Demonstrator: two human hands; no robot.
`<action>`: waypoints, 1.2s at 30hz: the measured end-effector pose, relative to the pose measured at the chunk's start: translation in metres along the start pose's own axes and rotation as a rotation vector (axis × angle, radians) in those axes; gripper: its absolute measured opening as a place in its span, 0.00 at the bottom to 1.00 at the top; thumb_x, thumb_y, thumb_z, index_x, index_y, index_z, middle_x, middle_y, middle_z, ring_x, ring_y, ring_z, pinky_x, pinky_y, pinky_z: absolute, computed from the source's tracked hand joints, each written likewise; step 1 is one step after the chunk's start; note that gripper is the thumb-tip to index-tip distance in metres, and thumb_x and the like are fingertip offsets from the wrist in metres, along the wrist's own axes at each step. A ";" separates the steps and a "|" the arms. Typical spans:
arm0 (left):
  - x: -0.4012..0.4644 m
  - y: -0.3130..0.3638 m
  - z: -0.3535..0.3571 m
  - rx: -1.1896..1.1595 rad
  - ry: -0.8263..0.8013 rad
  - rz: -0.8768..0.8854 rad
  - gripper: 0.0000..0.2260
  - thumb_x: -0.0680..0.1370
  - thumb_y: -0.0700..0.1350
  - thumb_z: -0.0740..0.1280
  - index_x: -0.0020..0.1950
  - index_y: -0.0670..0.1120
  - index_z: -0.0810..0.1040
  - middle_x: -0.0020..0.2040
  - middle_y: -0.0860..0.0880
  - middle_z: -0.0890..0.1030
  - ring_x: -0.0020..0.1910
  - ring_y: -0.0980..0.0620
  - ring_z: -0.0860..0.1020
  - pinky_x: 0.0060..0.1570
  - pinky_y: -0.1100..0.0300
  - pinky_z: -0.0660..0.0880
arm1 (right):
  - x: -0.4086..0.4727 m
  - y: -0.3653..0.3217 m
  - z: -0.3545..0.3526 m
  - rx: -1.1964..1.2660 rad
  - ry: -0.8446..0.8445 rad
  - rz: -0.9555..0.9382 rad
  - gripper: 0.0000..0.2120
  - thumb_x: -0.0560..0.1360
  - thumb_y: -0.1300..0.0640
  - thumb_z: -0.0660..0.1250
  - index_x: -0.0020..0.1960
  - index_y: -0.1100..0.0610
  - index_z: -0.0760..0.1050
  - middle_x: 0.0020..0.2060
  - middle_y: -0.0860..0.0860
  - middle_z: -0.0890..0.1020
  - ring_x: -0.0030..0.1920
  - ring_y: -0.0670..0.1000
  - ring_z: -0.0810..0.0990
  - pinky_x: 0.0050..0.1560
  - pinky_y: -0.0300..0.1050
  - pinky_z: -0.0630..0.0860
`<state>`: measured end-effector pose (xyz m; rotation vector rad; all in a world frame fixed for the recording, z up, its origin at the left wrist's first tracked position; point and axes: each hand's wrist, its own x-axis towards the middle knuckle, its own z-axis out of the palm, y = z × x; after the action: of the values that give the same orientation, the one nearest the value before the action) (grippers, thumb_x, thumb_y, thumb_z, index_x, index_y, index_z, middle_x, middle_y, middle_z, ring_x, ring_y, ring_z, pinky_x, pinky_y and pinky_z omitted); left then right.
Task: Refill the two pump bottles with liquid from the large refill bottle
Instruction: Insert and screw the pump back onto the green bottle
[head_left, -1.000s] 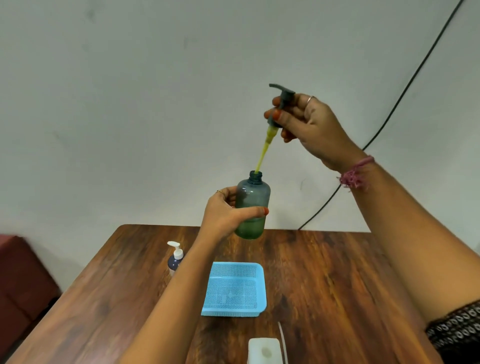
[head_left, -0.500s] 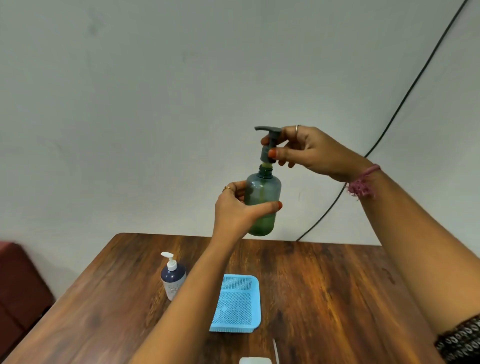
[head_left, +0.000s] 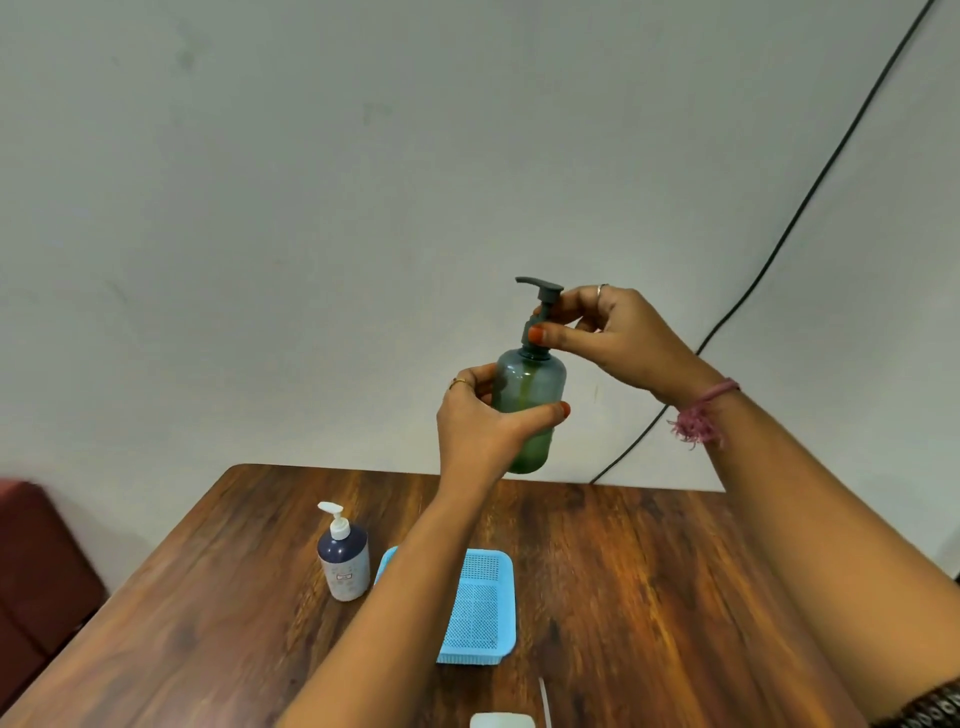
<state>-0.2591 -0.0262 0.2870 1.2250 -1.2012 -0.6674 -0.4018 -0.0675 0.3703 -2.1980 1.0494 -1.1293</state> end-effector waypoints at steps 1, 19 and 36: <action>-0.001 -0.001 0.000 0.008 0.002 0.002 0.33 0.63 0.49 0.81 0.63 0.49 0.70 0.55 0.55 0.74 0.52 0.56 0.74 0.43 0.71 0.72 | -0.001 0.000 -0.001 0.019 -0.018 0.023 0.14 0.70 0.50 0.73 0.53 0.55 0.80 0.46 0.47 0.84 0.38 0.40 0.79 0.48 0.40 0.77; -0.005 -0.011 0.006 0.031 -0.013 0.007 0.33 0.62 0.50 0.81 0.62 0.50 0.70 0.56 0.54 0.74 0.54 0.55 0.75 0.47 0.67 0.75 | -0.018 0.010 0.004 0.369 -0.146 0.146 0.20 0.70 0.61 0.72 0.61 0.58 0.76 0.55 0.51 0.82 0.56 0.47 0.81 0.58 0.42 0.77; -0.004 -0.019 0.003 -0.001 0.005 -0.009 0.33 0.62 0.50 0.81 0.62 0.50 0.70 0.57 0.53 0.75 0.54 0.55 0.75 0.44 0.71 0.74 | -0.014 0.023 0.031 0.289 0.038 0.223 0.28 0.60 0.50 0.78 0.57 0.55 0.76 0.51 0.49 0.83 0.55 0.48 0.81 0.56 0.45 0.78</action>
<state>-0.2596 -0.0286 0.2671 1.2311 -1.1921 -0.6713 -0.3911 -0.0692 0.3304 -1.7952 1.0449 -1.1448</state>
